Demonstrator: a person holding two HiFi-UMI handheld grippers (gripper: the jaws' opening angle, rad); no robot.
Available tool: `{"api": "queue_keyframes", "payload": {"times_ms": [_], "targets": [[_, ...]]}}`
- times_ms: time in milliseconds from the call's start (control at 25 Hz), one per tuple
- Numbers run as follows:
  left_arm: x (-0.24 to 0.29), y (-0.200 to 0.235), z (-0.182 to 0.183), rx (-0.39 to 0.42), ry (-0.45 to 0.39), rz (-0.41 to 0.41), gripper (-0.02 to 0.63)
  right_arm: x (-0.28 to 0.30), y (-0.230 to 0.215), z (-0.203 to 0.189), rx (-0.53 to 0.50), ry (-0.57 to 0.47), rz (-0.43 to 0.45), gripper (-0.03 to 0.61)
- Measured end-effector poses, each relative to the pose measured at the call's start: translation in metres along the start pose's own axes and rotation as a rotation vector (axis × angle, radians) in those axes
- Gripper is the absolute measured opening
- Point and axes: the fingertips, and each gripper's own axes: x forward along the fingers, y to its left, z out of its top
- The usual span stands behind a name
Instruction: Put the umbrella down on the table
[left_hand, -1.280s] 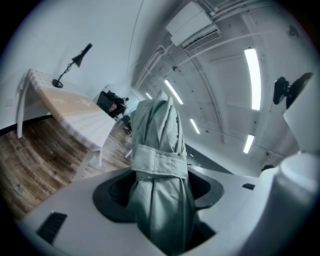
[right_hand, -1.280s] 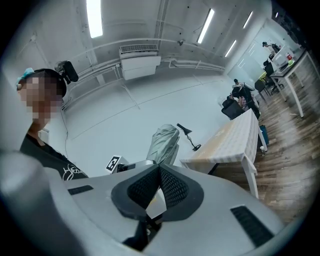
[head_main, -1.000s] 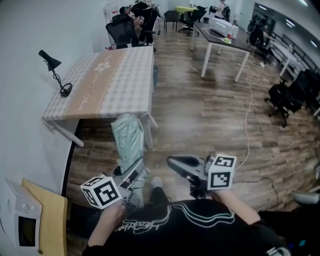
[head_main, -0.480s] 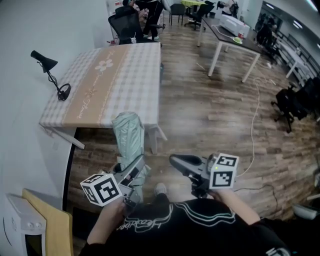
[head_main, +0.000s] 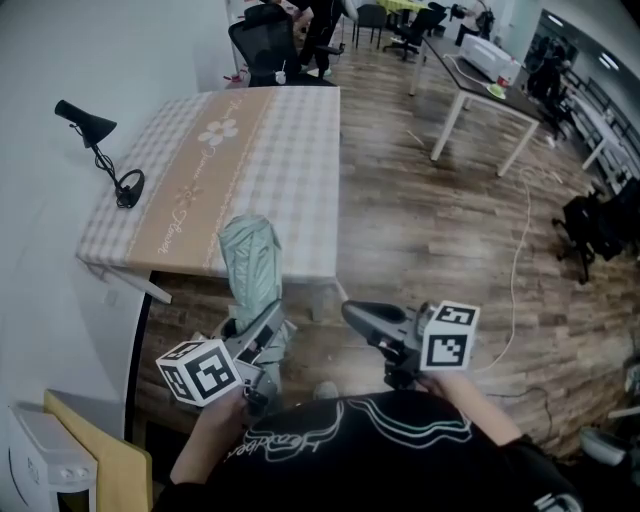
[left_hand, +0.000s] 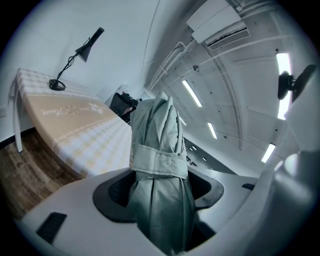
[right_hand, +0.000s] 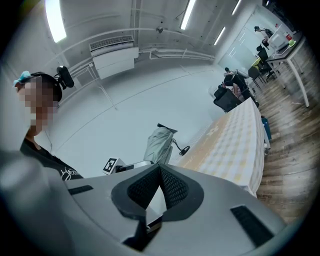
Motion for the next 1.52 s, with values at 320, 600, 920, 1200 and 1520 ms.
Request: {"api": "queue_keyframes", "payload": {"times_ms": [320, 600, 920, 1200, 1520], "targets": [[0.008, 0.027, 0.013, -0.016, 0.003, 0.034, 0.265, 0.021, -0.020, 0.009, 0.010, 0.008, 0.005, 0.012], [0.024, 0.045, 0.019, -0.037, 0.015, 0.063, 0.265, 0.031, -0.044, 0.019, 0.038, 0.008, 0.014, 0.012], [0.050, 0.068, 0.040, -0.048, 0.007, 0.109, 0.266, 0.049, -0.076, 0.044, 0.055, 0.016, 0.040, 0.012], [0.080, 0.088, 0.067, -0.055, -0.009, 0.151, 0.267, 0.067, -0.115, 0.070, 0.074, 0.034, 0.057, 0.012], [0.121, 0.115, 0.100, -0.037, -0.019, 0.223, 0.266, 0.089, -0.166, 0.098, 0.106, 0.075, 0.076, 0.012]]}}
